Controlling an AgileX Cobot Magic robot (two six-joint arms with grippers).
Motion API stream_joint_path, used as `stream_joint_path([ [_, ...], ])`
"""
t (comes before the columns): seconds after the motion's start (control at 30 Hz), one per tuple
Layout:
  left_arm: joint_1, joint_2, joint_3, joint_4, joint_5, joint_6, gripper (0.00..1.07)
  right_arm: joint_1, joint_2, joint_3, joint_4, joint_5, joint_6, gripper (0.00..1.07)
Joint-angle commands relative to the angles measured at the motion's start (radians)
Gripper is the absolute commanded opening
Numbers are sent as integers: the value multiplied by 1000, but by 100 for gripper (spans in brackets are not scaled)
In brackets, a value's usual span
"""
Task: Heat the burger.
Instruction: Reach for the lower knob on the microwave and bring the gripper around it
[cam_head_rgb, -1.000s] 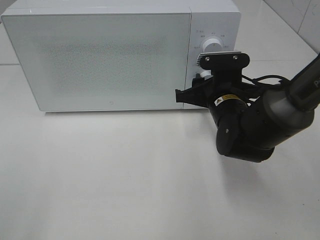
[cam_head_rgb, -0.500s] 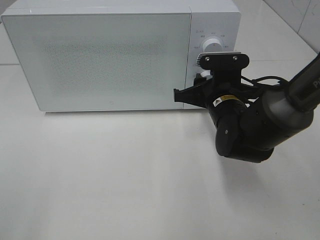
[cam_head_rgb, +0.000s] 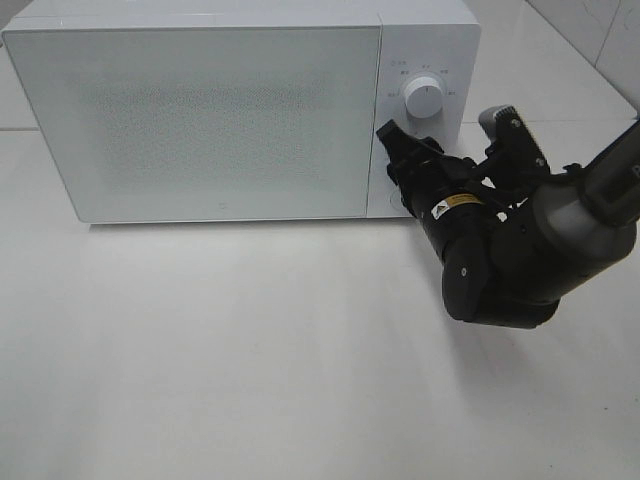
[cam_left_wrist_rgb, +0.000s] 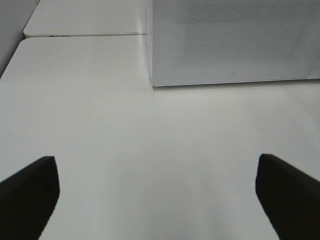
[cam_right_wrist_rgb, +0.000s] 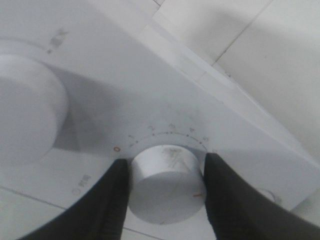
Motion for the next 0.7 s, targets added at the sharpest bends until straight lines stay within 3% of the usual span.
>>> stream_joint_path([
  [0.03, 1, -20, 4, -6, -8, 0, 100, 4, -8, -34, -185, -42, 240, 0],
  [0.1, 1, -20, 4, -6, -8, 0, 100, 4, -4, -34, -223, -115, 495, 0],
  [0.2, 1, -20, 4, -6, -8, 0, 100, 4, -4, -34, -223, -126, 539, 0],
  [0.27, 1, -20, 4, -6, -8, 0, 100, 4, -4, -34, -217, -177, 697, 0],
  [0.7, 1, -20, 4, -6, -8, 0, 100, 4, -4, -34, -204, -227, 705, 0],
])
